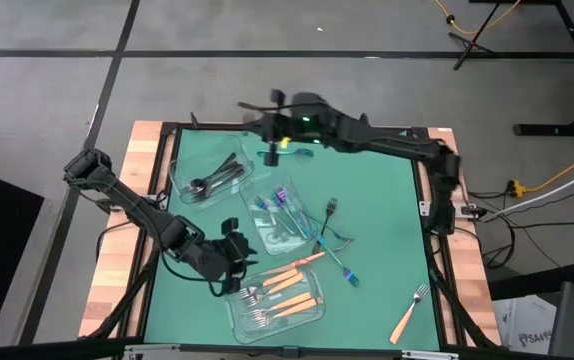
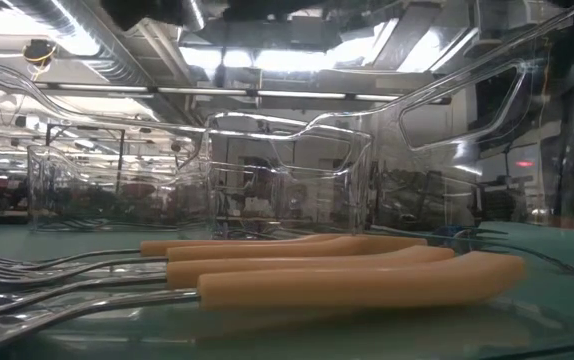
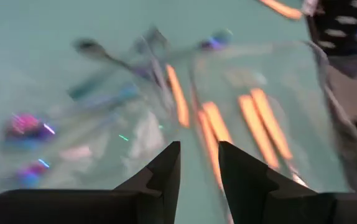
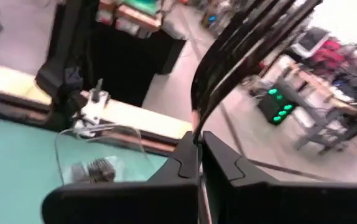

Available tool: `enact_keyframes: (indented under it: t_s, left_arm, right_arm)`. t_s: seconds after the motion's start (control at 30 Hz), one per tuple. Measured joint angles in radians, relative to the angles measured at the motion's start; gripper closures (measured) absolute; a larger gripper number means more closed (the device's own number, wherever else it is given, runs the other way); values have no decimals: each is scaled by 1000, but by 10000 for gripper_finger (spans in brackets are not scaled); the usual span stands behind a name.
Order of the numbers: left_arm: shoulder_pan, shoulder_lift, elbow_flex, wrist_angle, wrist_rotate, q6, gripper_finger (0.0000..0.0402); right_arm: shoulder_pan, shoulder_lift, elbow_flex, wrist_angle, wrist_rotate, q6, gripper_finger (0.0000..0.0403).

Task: Sort silverware by color (type)
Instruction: Put the black fork into the top transparent bin

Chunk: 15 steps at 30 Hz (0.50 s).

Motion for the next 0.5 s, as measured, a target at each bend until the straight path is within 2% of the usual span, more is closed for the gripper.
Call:
enact_keyframes:
  t_s: [0.23,0.33,0.5]
  left_arm:
    - [-70,0,0,-28,182,-199,298]
    - [-117,0,0,-28,241,-291,298]
    - [-202,0,0,-29,274,-445,298]
  right_arm:
    - [-1,270,358,-211,-6,-69,403]
    - [-2,348,421,-244,-6,-75,403]
    - [-2,418,424,-253,-17,-74,403]
